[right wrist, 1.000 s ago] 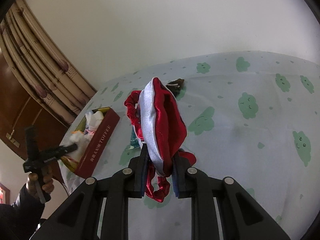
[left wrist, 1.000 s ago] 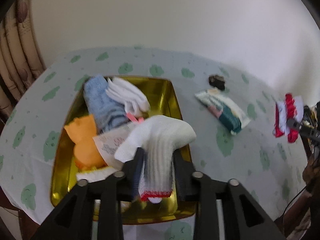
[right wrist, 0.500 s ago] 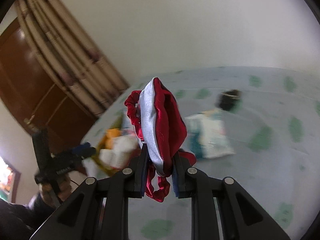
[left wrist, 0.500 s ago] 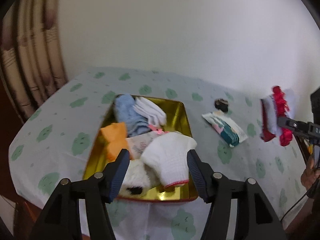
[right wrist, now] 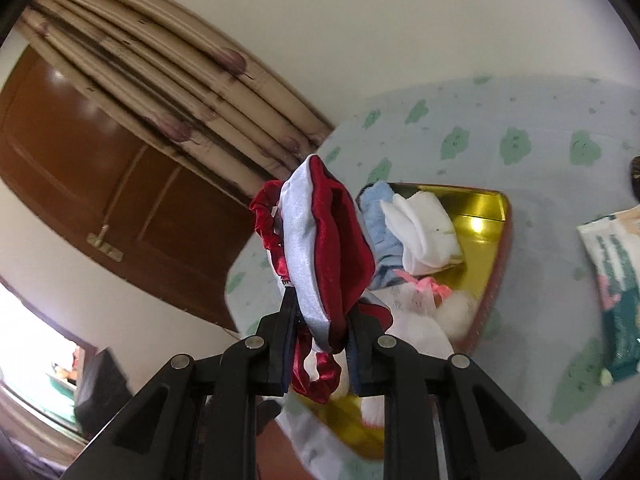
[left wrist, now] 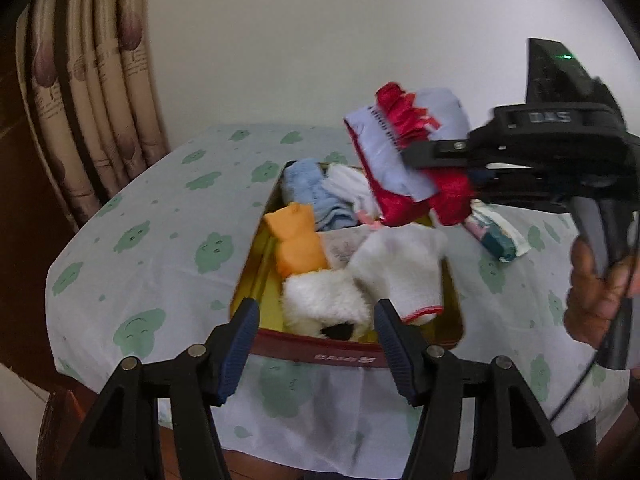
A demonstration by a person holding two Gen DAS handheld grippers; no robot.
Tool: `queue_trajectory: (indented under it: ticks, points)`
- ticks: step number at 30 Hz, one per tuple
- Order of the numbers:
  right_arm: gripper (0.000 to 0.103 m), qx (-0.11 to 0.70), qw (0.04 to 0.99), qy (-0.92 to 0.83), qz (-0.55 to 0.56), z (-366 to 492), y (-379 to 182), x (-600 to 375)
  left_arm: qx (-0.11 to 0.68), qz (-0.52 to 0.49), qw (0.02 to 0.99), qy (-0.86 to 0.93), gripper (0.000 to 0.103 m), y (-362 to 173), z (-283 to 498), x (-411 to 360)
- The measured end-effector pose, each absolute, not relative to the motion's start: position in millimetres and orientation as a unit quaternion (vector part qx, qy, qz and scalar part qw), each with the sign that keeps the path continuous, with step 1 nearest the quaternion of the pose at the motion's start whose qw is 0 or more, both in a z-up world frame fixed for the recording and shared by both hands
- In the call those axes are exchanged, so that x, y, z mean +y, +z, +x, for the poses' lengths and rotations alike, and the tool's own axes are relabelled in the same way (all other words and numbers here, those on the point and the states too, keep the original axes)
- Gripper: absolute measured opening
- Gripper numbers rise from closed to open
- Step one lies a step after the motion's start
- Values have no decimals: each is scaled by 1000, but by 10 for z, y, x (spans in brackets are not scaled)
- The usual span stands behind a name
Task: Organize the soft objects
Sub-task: 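Carry the red-and-white hat into the tray and release it with the right gripper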
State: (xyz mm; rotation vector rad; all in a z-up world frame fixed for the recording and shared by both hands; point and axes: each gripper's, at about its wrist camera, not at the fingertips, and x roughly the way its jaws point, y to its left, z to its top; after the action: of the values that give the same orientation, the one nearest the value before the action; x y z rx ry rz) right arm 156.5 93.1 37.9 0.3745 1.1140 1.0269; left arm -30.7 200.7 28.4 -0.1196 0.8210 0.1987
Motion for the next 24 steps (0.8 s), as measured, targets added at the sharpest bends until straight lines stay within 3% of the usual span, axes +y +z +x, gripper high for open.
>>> queue_trajectory:
  ticks: [16,24]
  points:
    - [24,582,676,406,201,2032,-304,1521,435,-86,885,141,61,75,-297,2365]
    - [24,591,693,389,138,2051,-320,1705,434,-89,886,138,61,72,-293,2378]
